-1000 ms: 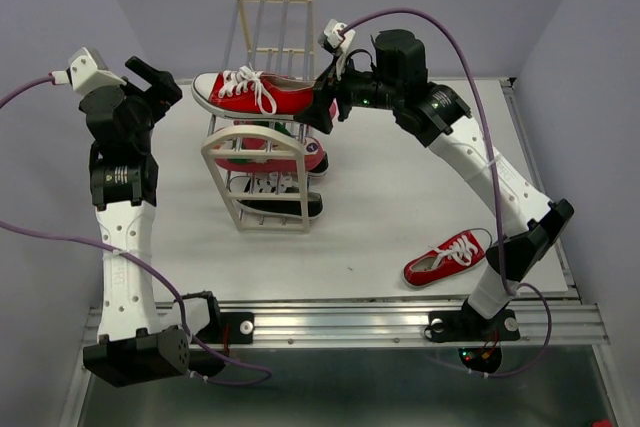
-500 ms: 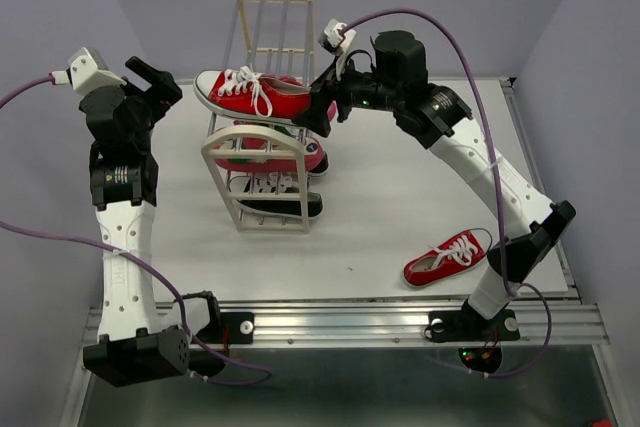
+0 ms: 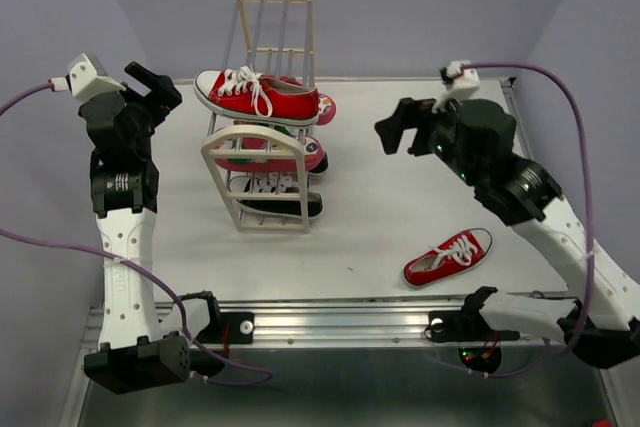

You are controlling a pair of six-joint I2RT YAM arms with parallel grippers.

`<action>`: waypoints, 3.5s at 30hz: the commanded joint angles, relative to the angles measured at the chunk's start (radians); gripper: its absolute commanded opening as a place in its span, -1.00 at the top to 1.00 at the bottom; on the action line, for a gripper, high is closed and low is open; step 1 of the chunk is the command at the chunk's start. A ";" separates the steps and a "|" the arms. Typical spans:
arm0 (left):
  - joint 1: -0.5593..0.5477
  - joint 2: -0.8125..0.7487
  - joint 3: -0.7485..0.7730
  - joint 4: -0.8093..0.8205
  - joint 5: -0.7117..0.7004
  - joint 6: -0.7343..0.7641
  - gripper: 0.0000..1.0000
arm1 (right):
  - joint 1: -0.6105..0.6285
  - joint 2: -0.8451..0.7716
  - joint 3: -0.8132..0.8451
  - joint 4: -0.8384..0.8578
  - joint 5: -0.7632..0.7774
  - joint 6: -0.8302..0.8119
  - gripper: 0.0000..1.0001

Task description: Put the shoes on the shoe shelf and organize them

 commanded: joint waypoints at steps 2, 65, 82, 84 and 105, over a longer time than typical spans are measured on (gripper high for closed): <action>0.001 -0.033 -0.021 0.056 -0.013 0.009 -0.98 | 0.004 -0.244 -0.243 -0.193 0.566 0.463 -1.00; 0.003 0.087 -0.008 0.080 0.045 0.024 -0.98 | 0.004 -0.019 -0.270 -0.136 0.608 0.006 0.99; 0.003 0.103 0.004 0.079 0.050 0.040 -0.98 | -0.005 0.605 0.876 0.122 0.514 -0.635 0.99; 0.001 0.108 0.005 0.080 0.056 0.040 -0.98 | -0.005 0.648 0.944 0.123 0.476 -0.633 0.99; 0.003 0.136 0.015 0.080 0.094 0.044 -0.97 | -0.005 0.797 1.029 0.320 0.128 -0.274 0.99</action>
